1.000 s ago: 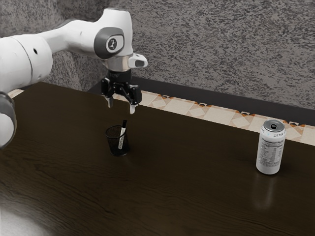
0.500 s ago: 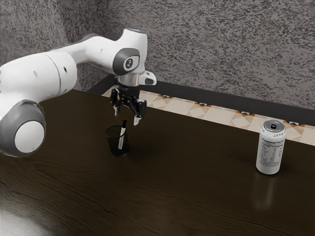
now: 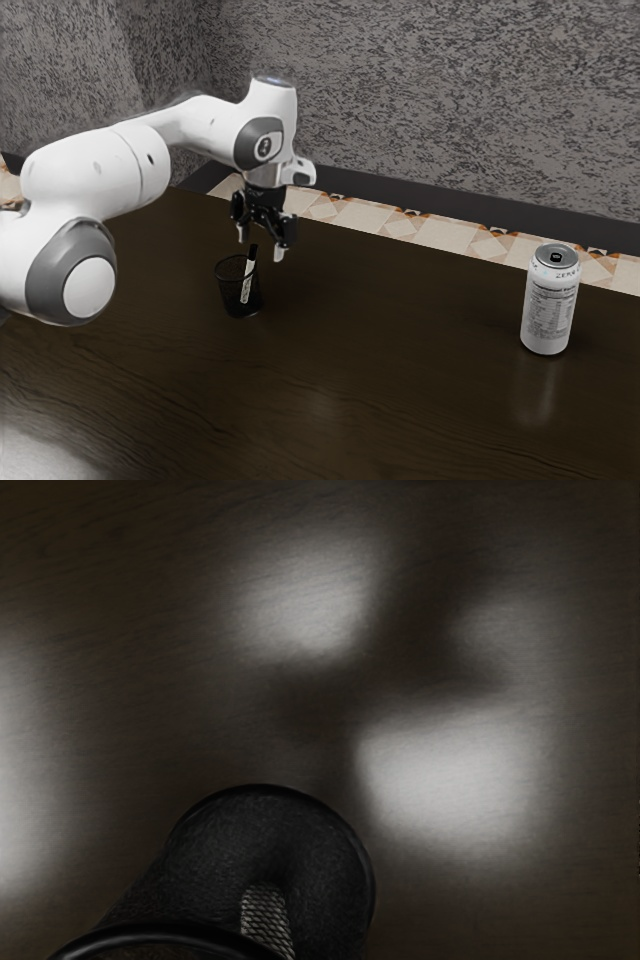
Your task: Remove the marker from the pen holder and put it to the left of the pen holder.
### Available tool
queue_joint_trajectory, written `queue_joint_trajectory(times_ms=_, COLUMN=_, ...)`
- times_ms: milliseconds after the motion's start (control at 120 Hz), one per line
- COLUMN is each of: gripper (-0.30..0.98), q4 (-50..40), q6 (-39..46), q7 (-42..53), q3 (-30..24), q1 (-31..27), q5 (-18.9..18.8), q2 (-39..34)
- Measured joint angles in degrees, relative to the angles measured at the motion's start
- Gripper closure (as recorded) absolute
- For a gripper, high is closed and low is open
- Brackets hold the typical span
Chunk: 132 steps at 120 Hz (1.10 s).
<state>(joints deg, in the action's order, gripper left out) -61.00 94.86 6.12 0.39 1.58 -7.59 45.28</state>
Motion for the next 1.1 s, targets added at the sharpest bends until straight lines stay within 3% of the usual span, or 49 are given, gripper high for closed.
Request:
queue_joint_trajectory(times_ms=308, gripper=0.02, q4=-3.31, q6=-0.75, q7=1.51, q3=1.07, q1=-0.08, q5=-0.01, q2=-2.0)
queue_joint_trajectory(times_ms=933, gripper=0.63, q4=-3.41, q6=-0.75, q7=2.94, q3=1.28, q1=-0.08, q5=-0.1, q2=-1.89)
queue_joint_trajectory(times_ms=1100, gripper=0.73, q4=-3.36, q6=-0.61, q7=3.07, q3=1.26, q1=-0.09, q5=-0.31, q2=-1.92)
